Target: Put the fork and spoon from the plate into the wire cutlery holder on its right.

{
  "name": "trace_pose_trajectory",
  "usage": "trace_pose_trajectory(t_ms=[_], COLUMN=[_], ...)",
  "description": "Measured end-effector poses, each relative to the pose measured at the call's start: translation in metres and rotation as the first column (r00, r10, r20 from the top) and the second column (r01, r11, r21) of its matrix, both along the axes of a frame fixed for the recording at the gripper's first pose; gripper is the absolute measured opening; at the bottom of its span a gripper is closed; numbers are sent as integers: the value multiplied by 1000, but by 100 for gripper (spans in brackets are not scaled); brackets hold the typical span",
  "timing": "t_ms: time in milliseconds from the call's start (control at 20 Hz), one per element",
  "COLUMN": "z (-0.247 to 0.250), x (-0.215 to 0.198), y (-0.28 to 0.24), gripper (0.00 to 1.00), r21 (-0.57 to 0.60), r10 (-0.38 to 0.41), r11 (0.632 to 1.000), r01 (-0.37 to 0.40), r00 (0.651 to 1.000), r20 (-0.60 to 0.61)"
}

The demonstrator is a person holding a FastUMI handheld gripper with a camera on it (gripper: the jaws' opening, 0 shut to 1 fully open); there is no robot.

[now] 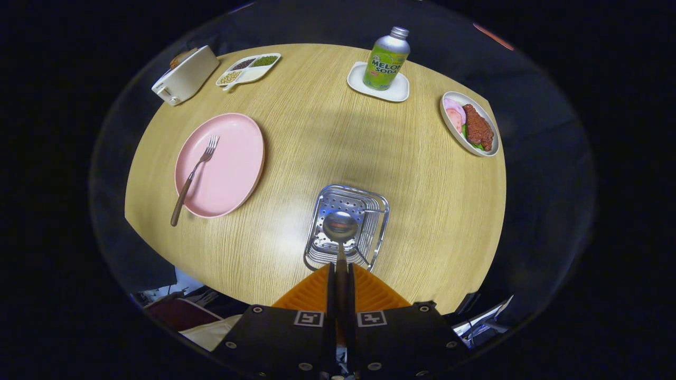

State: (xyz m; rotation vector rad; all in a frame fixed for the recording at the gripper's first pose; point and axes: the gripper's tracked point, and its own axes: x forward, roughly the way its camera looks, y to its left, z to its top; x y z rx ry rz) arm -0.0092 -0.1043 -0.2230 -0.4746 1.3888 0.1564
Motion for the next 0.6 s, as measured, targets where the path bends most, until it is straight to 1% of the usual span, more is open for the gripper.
trace_pose_trajectory(t_ms=[50,200,250,300,400,500,550,600], z=[1,15,21,26,34,36,37,36], x=[3,14,16,19,17,14,15,13], y=[-1,6,9,12,27,49,59,68], gripper=[11,11,26,31,48,66,88,97], r21=[4,50,59,65,95,144,159,168], r10=[-3,-55,-60,-59,-60,-65,-61,-59], r11=[1000,997,997,997,995,989,987,986], r01=[2,50,52,48,41,31,19,12], r00=[1000,992,988,983,975,969,963,960], r20=[23,112,141,171,213,240,261,275])
